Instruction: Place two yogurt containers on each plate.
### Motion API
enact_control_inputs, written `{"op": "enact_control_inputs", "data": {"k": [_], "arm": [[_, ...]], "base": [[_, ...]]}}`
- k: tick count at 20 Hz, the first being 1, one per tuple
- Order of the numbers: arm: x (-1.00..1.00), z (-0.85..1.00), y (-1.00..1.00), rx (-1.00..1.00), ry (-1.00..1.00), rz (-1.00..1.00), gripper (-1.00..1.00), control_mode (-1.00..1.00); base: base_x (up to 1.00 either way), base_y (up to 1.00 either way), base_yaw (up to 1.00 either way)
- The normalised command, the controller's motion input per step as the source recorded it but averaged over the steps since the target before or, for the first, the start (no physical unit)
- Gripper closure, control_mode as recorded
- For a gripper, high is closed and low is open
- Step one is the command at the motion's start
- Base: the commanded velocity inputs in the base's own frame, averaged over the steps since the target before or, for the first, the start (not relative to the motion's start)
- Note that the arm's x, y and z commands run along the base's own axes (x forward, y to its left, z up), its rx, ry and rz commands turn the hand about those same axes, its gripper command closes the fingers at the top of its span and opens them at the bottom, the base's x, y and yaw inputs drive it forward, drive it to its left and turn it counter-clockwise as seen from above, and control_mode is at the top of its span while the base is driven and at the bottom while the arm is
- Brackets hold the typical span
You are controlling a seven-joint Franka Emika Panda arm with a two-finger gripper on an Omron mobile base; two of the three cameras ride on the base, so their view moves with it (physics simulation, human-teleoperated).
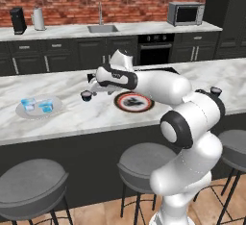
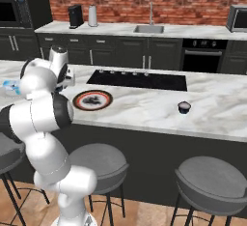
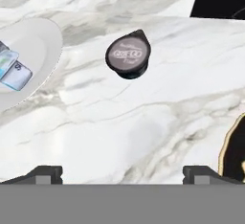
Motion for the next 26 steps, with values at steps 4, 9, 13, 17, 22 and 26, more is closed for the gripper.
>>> {"op": "enact_control_inputs", "data": {"k": [4, 9, 13, 17, 22, 26], "arm": [[0.11, -0.05, 0.39, 0.00, 0.06, 0.00, -1.00, -1.00], [0.06, -0.02, 0.25, 0.00, 0.00, 0.00, -1.00, -1.00], [0.03, -0.17, 0.10, 0.00, 0.00, -0.03, -1.00, -1.00], [0.07, -0.13, 0.09, 0.00, 0.00, -0.06, -1.00, -1.00], [0.17, -0.19, 0.07, 0.00, 0.00, -0.05, -1.00, -1.00], [0.22, -0.17, 0.08, 0.00, 0.00, -0.02, -1.00, -1.00]], "base": [[0.00, 0.00, 0.00], [0.00, 0.00, 0.00], [0.00, 0.00, 0.00], [0.00, 0.00, 0.00], [0.00, 0.00, 0.00], [0.00, 0.00, 0.00]]}}
